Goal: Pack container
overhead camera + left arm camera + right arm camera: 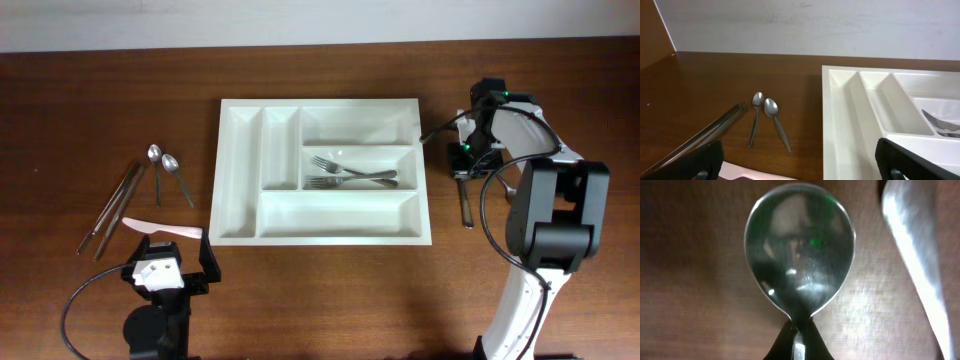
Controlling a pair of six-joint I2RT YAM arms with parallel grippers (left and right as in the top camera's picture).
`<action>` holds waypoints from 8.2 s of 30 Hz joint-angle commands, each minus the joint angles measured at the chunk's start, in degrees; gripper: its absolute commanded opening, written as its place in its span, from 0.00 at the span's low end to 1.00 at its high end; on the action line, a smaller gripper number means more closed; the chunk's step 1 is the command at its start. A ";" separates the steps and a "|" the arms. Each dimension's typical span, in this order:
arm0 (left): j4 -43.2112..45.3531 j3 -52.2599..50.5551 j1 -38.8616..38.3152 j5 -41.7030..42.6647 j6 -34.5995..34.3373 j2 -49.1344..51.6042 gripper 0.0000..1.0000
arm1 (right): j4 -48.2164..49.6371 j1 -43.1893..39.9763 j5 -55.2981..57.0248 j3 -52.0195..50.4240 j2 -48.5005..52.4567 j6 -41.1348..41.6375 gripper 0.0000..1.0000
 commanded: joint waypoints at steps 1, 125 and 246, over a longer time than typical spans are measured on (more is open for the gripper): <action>0.04 -0.37 0.39 -0.20 0.90 -0.33 0.99 | -2.97 0.13 0.07 7.87 1.25 0.79 0.04; 0.04 -0.37 0.39 -0.20 0.90 -0.33 0.99 | -8.94 -12.11 -0.98 3.48 5.40 -4.20 0.43; 0.04 -0.37 0.42 -0.20 0.90 -0.33 0.99 | -13.55 11.23 -10.93 44.37 9.33 -23.50 0.04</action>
